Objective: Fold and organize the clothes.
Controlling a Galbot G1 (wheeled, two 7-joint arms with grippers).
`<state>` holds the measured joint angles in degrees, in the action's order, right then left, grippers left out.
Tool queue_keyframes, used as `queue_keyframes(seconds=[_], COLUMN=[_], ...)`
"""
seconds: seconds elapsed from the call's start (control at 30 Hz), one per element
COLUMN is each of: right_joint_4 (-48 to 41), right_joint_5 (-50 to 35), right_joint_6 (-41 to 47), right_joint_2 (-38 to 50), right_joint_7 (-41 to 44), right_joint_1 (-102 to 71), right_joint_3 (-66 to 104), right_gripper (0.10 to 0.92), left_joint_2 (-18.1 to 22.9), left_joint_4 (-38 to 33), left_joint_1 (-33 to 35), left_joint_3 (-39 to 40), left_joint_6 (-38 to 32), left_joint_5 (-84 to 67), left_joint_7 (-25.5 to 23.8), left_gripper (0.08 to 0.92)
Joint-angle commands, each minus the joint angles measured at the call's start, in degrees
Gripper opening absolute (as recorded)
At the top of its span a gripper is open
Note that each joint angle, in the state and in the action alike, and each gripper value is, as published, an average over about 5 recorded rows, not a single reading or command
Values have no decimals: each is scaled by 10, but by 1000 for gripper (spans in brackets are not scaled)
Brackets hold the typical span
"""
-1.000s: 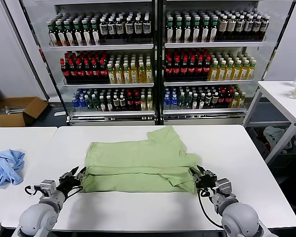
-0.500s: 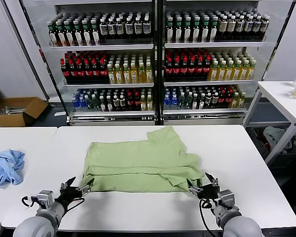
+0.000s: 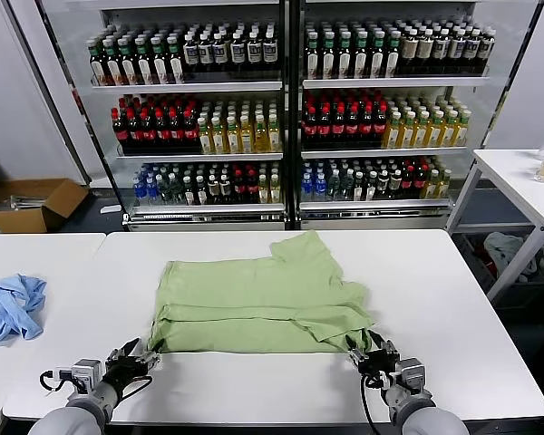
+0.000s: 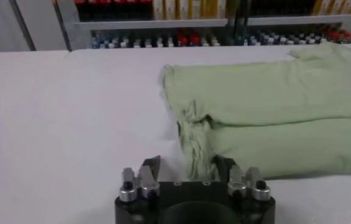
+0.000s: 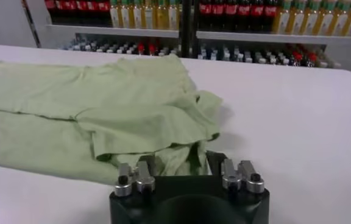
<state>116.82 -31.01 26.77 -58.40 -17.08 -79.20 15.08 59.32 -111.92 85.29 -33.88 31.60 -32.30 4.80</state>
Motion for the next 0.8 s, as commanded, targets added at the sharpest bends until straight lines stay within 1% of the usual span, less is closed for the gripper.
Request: queue_keyframes(seconds=[0.03, 0.13, 0.2, 0.33, 0.43, 0.53, 0.67, 0.8], right_joint_4=[-6, 2, 18, 83, 128, 153, 183, 197], right_joint_5=[-5, -10, -16, -33, -37, -35, -28, -8], right_joint_6=[-2, -2, -1, 9, 15, 17, 16, 11], right_joint_2=[-8, -4, 5, 39, 53, 54, 45, 30], right_joint_7=[-5, 4, 13, 26, 32, 38, 38, 40], right_joint_1=[-3, -6, -17, -72, -126, -179, -246, -272], right_joint_3=[-1, 4, 12, 50, 93, 128, 159, 165], right_gripper=[386, 299, 238, 139, 115, 115, 115, 115], left_joint_2=[5, 5, 2, -8, -14, -16, -14, -16], left_joint_4=[-1, -6, -22, -108, -163, -197, -213, -203], left_joint_1=[6, 5, 17, 79, 140, 197, 240, 246], left_joint_3=[7, 8, 3, -21, -40, -49, -68, -85], left_joint_6=[14, 14, 15, 15, 15, 15, 15, 15], left_joint_5=[6, 6, 5, 9, 26, 44, 49, 46], left_joint_7=[10, 7, 4, 1, 0, 0, 0, -4], left_gripper=[464, 377, 317, 213, 132, 88, 85, 85])
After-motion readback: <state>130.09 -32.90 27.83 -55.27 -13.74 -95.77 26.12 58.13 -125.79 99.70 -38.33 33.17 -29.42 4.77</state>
